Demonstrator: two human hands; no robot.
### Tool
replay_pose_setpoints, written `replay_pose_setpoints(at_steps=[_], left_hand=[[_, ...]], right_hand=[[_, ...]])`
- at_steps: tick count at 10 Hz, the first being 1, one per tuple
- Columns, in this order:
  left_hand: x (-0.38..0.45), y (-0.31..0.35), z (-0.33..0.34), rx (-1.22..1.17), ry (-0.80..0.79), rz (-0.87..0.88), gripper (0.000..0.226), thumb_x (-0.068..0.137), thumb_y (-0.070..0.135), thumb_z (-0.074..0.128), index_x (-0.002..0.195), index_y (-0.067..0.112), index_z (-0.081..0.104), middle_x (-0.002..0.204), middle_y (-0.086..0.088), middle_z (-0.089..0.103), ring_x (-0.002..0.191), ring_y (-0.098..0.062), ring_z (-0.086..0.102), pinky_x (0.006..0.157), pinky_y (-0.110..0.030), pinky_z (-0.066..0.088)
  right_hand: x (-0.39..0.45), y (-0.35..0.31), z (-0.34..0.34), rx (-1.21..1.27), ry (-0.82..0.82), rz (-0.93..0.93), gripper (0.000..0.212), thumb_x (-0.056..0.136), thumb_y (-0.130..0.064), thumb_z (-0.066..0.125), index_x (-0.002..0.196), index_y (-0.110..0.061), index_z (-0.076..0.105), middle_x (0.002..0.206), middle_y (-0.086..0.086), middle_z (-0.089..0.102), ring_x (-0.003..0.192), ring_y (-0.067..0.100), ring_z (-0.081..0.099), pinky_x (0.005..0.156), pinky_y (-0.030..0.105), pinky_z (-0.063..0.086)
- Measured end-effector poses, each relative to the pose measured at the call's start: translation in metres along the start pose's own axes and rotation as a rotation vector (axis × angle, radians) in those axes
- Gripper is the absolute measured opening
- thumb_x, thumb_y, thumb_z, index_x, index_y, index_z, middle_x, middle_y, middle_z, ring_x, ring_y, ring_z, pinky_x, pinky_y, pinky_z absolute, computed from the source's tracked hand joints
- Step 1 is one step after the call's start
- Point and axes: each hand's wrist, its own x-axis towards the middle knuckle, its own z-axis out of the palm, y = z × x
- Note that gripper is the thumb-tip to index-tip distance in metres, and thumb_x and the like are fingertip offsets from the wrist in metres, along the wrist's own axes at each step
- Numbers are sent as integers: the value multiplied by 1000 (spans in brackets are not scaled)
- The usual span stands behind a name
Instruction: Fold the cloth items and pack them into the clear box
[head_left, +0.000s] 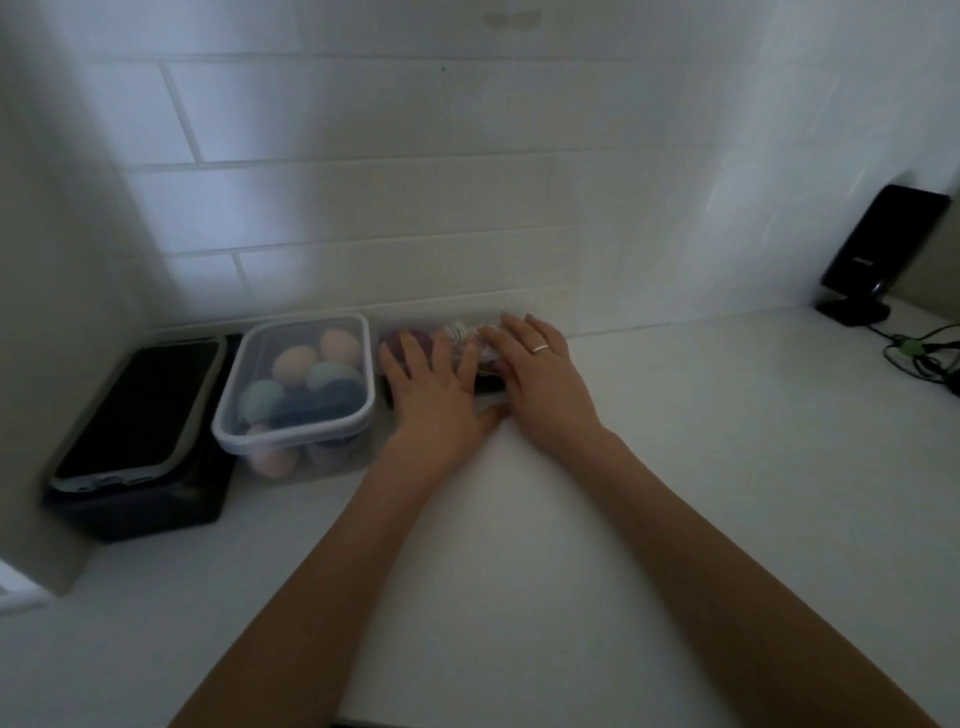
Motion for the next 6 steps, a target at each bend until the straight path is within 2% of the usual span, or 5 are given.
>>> replay_pose_setpoints(at_steps=[1,3,4,5,6], left_hand=[[1,1,1,11,21,-12,79,89,63,31,148,20,3,158,-16,3,141,-48,0,109,-65,-3],[1,4,2,12,55,-24,71,91,58,32,147,20,8,157,-15,6,140,-49,3,109,-65,1],[3,4,1,18,49,-30,71,91,57,33,147,21,9,157,-15,6,140,-49,2,109,-66,0],[1,4,2,2,43,-37,72,91,57,34,147,20,9,157,-15,8,140,-49,3,109,-65,-1],[1,3,-1,-43,77,-26,71,89,51,43,144,14,17,153,-20,18,139,-48,10,112,-61,0]], right_hand=[[0,4,5,-8,29,-29,51,86,-23,32,131,-11,53,136,18,52,128,39,39,111,35,25],[1,9,12,-7,102,-86,45,90,-21,36,129,-8,54,131,21,53,124,27,28,108,38,29],[1,8,7,4,81,-65,45,90,-23,35,129,-9,54,133,19,53,128,31,33,110,41,29],[1,2,-2,-18,-18,-27,46,92,-30,36,135,-20,49,144,7,46,139,28,32,115,51,13],[16,0,-28,120,-192,100,40,94,-36,44,134,-30,48,145,-4,46,140,15,31,116,54,-3]])
